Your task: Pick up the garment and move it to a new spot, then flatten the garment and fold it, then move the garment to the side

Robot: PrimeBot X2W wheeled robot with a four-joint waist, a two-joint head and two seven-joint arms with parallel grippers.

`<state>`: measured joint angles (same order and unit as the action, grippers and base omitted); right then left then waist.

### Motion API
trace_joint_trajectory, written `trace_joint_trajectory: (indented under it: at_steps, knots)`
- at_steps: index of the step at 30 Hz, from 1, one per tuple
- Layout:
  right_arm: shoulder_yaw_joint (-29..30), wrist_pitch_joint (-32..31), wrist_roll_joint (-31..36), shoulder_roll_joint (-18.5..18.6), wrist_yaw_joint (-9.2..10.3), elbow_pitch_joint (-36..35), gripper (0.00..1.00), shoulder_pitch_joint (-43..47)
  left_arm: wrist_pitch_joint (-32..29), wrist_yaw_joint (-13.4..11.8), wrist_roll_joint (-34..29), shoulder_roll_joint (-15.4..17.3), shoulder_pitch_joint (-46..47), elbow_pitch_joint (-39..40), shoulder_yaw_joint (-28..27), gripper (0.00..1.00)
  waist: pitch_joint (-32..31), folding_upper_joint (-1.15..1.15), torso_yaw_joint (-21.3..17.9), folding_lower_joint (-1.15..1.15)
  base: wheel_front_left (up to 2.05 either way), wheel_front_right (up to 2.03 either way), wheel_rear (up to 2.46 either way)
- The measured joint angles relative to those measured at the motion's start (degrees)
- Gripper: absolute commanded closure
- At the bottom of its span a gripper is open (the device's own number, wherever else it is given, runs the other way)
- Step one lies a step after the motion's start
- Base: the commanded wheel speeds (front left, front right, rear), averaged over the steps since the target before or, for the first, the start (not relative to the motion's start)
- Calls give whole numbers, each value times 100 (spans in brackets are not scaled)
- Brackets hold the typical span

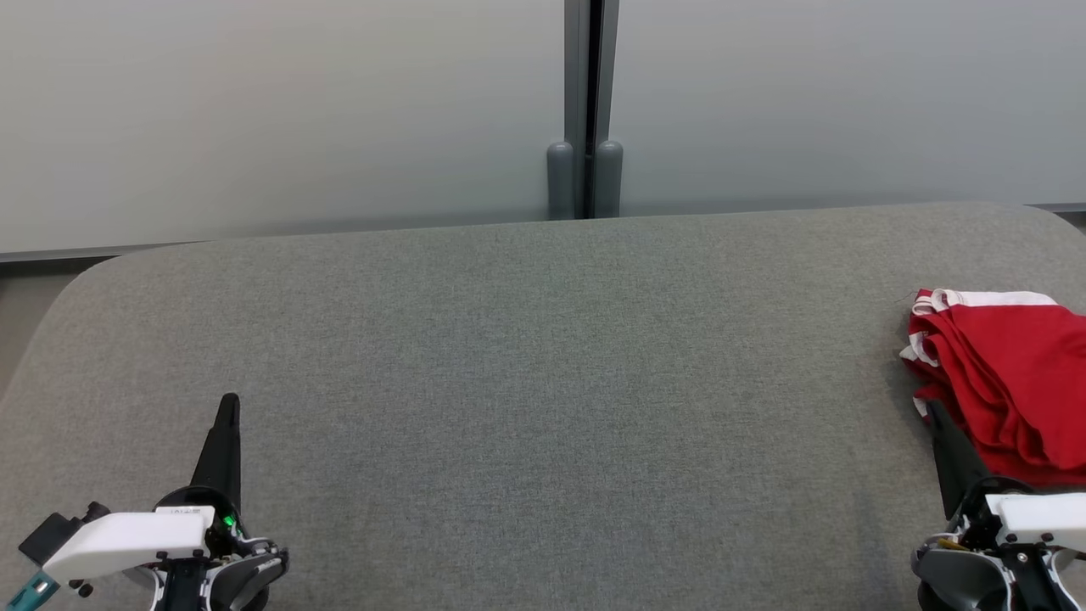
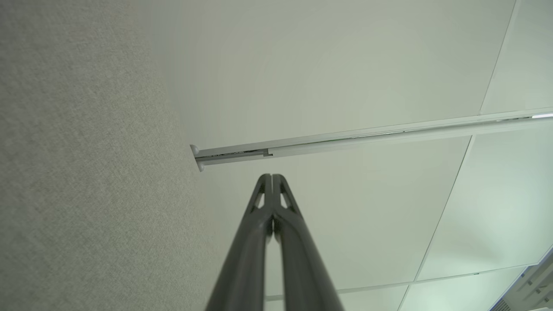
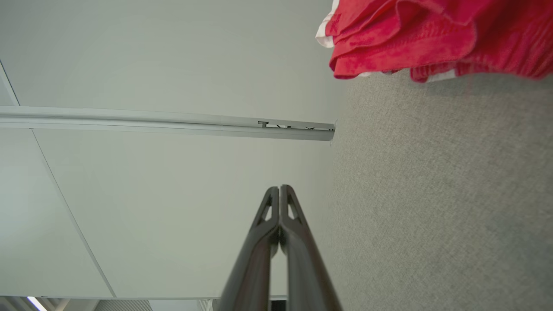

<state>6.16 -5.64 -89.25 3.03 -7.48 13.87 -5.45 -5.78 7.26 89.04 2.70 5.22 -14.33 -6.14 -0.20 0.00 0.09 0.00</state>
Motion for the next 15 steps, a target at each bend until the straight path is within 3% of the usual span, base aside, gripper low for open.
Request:
trace_joint_trajectory:
  at_steps: [15]
  knots:
    - [40, -91, -309, -31, 0, 10, 100, -59, -77, 18, 333, 2, 78, 20, -33, 100, 38, 0, -9, 0, 0, 0, 0]
